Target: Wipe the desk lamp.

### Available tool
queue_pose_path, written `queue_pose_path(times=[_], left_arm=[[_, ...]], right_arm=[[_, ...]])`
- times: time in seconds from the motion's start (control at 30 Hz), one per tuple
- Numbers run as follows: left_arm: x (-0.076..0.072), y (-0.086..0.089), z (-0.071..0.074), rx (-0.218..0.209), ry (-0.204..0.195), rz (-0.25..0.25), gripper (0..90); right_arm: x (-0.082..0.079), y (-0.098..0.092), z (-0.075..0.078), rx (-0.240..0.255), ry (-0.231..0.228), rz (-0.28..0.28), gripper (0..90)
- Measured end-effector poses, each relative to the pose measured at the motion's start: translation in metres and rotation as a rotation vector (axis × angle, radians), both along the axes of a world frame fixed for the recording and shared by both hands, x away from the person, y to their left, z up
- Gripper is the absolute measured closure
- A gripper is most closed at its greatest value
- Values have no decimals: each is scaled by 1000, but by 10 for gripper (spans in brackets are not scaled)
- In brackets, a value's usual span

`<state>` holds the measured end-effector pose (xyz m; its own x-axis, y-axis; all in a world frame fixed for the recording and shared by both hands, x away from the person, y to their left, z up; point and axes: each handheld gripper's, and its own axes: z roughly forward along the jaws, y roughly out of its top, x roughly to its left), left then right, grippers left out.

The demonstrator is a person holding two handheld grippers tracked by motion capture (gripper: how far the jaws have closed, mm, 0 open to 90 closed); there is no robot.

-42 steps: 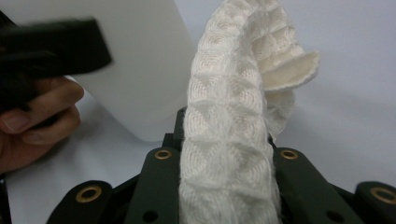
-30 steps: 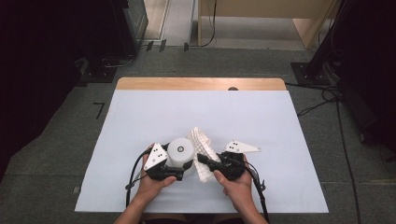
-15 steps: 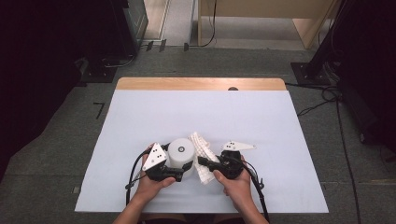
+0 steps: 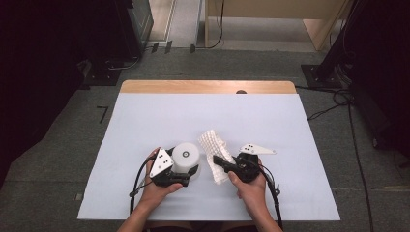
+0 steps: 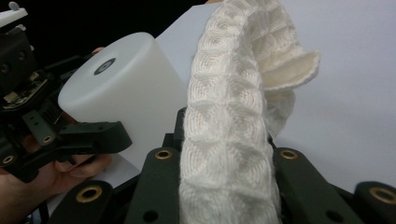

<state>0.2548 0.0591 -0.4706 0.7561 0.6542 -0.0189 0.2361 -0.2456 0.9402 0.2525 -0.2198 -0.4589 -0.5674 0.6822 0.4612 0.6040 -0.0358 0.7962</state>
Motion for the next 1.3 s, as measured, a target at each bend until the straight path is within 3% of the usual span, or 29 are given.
queue_pose_path(times=[0.03, 0.07, 0.1, 0.13, 0.23, 0.33, 0.37, 0.4, 0.47, 0.5, 0.67, 0.8, 0.83, 0.9, 1.07, 1.1, 1.3], left_arm=[[0, 0, 0, 0, 0, 0, 44], [-3, -1, 1, 2, -14, 62, 12], [-3, -1, 1, 2, -14, 62, 14], [-5, -1, 1, -27, 1, 65, 16], [-9, -2, 1, -32, -10, 80, 16], [-13, -7, 0, -51, 1, 154, 16], [-18, -16, -3, -42, 10, 213, 26], [-18, -16, -3, -42, 10, 213, 47], [-22, -26, -5, 16, -31, 276, 68], [-22, -27, -4, 26, -34, 281, 84], [-15, -17, -2, 13, -10, 218, 90], [-9, -4, 5, -69, 11, 110, 91], [-9, -4, 5, -69, 11, 110, 91], [-8, -6, 5, -44, 10, 53, 91], [-9, -10, 3, -13, 15, 32, 91], [-10, -12, 2, -4, 20, 26, 91], [-11, -12, 3, -2, 9, 13, 91]], right_arm=[[0, 0, 0, 0, 0, 0, 732], [0, -1, 0, -1, 9, -5, 730], [1, -1, 0, -4, 5, -6, 728], [1, -1, -1, -8, 6, -11, 728], [1, -2, -3, -11, 12, -17, 727], [1, -1, -7, -19, 23, -20, 726], [1, 0, -8, -22, 23, -17, 726], [1, 0, -8, -22, 23, -17, 726], [1, 4, -12, -36, 31, -6, 725], [1, 6, -14, -40, 40, 2, 725], [1, 19, -20, -76, 57, 44, 725], [-3, 25, -16, -66, 39, 68, 726], [-3, 25, -16, -66, 39, 68, 726], [-6, 26, -10, -57, 15, 78, 728], [-9, 24, -1, -38, -16, 71, 728], [-11, 21, 6, -12, -25, 65, 728], [-15, 17, 21, 6, -78, 63, 730]])
